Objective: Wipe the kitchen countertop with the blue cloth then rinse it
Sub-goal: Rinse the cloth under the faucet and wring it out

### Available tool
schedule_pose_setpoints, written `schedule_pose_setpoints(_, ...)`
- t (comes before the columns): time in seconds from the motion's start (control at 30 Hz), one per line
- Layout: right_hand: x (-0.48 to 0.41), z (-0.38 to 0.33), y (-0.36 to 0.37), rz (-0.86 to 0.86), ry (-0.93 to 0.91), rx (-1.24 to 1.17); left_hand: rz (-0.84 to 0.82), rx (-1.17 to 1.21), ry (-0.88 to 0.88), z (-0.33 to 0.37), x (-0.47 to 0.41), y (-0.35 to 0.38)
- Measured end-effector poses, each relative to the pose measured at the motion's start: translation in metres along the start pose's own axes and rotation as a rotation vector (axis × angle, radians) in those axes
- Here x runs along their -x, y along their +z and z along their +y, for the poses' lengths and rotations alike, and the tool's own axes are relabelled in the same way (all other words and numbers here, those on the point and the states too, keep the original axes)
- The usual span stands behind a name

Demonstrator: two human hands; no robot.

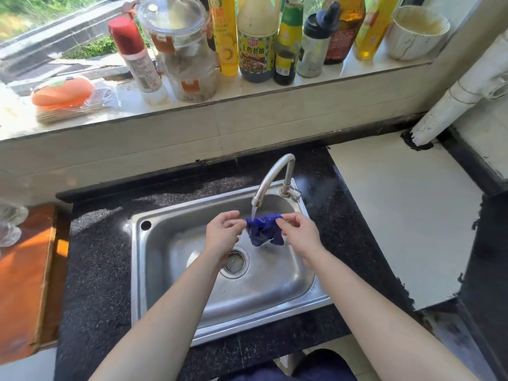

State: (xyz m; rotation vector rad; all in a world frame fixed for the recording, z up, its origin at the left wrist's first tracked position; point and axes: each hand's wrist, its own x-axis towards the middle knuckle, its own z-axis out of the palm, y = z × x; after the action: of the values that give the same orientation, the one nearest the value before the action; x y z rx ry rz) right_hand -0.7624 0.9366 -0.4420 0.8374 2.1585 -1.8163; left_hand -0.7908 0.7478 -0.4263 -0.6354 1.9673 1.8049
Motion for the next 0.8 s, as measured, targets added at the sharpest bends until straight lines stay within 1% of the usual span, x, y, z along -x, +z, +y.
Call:
schedule_pose_setpoints(0.1,-0.002,0.023,-0.005,0.003,-0.003,0.191,0.031,-0.08,-0.027,-0.02,0.002,-0.003)
schedule_pose_setpoints(0.2,0.001,0.056,-0.01,-0.074,0.067,0.41,0.044,-0.145,-0.115,-0.051,0.009,-0.003)
schedule_pose_setpoints(0.3,0.007,0.083,-0.014,-0.127,0.1,0.542,0.038,-0.184,-0.193,-0.081,0.015,0.001)
schedule_pose_setpoints(0.43,0.011,0.1,-0.014,-0.175,0.123,0.562,0.024,-0.168,-0.238,-0.102,0.021,0.011)
schedule_pose_setpoints(0.53,0.011,0.099,-0.01,-0.218,0.109,0.491,-0.032,-0.113,-0.259,-0.103,0.022,0.018)
schedule_pose_setpoints(0.67,0.007,0.093,-0.009,-0.248,0.09,0.388,-0.066,-0.11,-0.214,-0.094,0.021,0.023)
schedule_pose_setpoints(0.73,0.0,0.085,-0.012,-0.25,0.062,0.393,-0.05,-0.108,-0.197,-0.087,0.017,0.022)
schedule_pose_setpoints(0.8,-0.011,0.071,-0.018,-0.212,0.045,0.428,-0.021,-0.094,-0.177,-0.08,0.013,0.022)
